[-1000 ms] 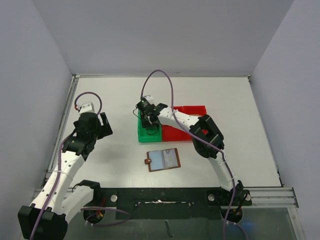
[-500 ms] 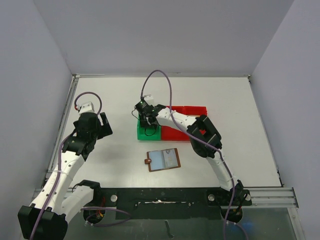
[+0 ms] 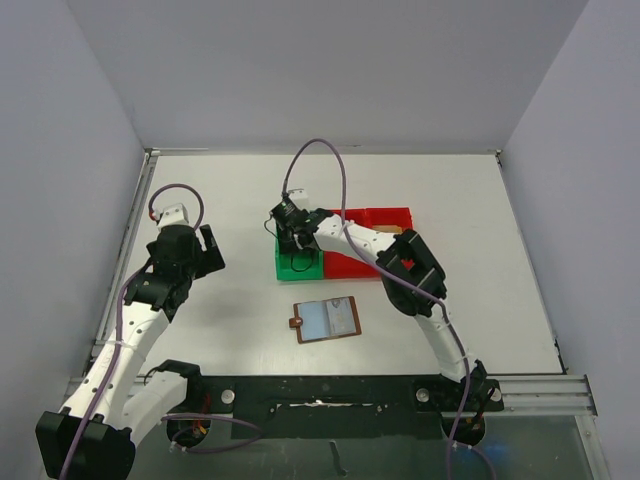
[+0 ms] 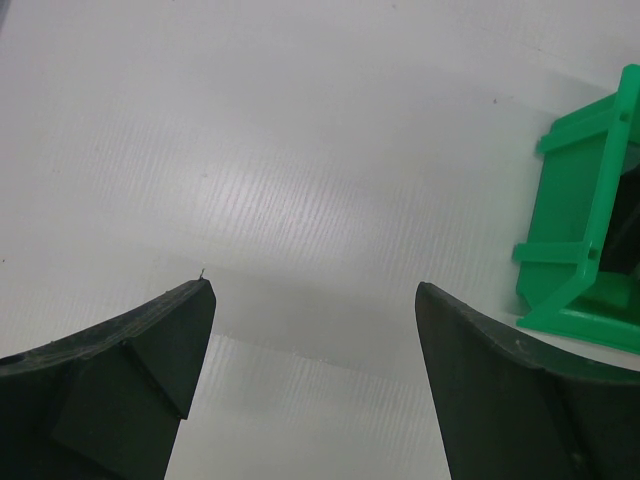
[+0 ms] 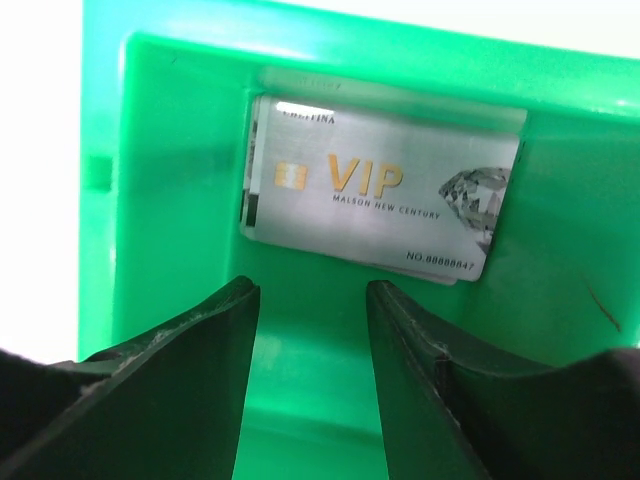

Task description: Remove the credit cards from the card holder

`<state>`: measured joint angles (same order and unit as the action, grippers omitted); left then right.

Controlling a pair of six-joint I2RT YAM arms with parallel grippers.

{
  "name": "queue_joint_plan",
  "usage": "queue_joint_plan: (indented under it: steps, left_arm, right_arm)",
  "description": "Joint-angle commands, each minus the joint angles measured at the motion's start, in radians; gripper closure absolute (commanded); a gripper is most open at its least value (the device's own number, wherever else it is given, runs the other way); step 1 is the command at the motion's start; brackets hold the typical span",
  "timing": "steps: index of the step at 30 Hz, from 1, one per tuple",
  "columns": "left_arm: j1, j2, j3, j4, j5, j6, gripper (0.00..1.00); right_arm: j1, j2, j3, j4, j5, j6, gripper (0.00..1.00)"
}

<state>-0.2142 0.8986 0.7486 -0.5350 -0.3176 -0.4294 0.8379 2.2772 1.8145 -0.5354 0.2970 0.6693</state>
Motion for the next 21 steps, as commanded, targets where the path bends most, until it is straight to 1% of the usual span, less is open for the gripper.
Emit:
queue_joint_plan:
  steps: [1, 7, 10, 12, 14, 15, 16, 18, 21]
  left_arm:
    - [0.005, -0.013, 0.017, 0.029, -0.014, 0.003, 0.18]
    - [0.004, -0.019, 0.016, 0.031, -0.004, 0.004, 0.18]
    - [0.005, -0.025, 0.026, 0.016, 0.042, -0.008, 0.18]
    - [0.002, -0.044, 0.029, -0.006, 0.153, -0.039, 0.18]
    - [0.000, -0.095, -0.016, 0.041, 0.336, -0.101, 0.18]
    - [0.000, -0.121, -0.044, 0.073, 0.433, -0.151, 0.18]
    - [0.000, -0.147, -0.077, 0.113, 0.501, -0.208, 0.18]
    - [-0.003, -0.179, -0.132, 0.198, 0.612, -0.310, 0.18]
    - [-0.029, -0.188, -0.189, 0.342, 0.724, -0.420, 0.18]
  right_arm:
    - [0.018, -0.141, -0.008, 0.014, -0.018, -0.032, 0.51]
    - [0.025, -0.239, -0.041, 0.011, -0.021, -0.056, 0.48]
    - [0.032, -0.301, -0.071, 0.008, -0.074, -0.088, 0.49]
    - [0.046, -0.369, -0.116, 0.008, -0.087, -0.114, 0.50]
    - [0.057, -0.457, -0.213, 0.030, -0.083, -0.123, 0.48]
    - [0.058, -0.509, -0.277, 0.057, -0.091, -0.118, 0.46]
    - [0.057, -0.557, -0.350, 0.082, -0.100, -0.105, 0.45]
    - [0.054, -0.648, -0.477, 0.111, -0.115, -0.059, 0.45]
    - [0.054, -0.752, -0.658, 0.143, -0.140, 0.030, 0.45]
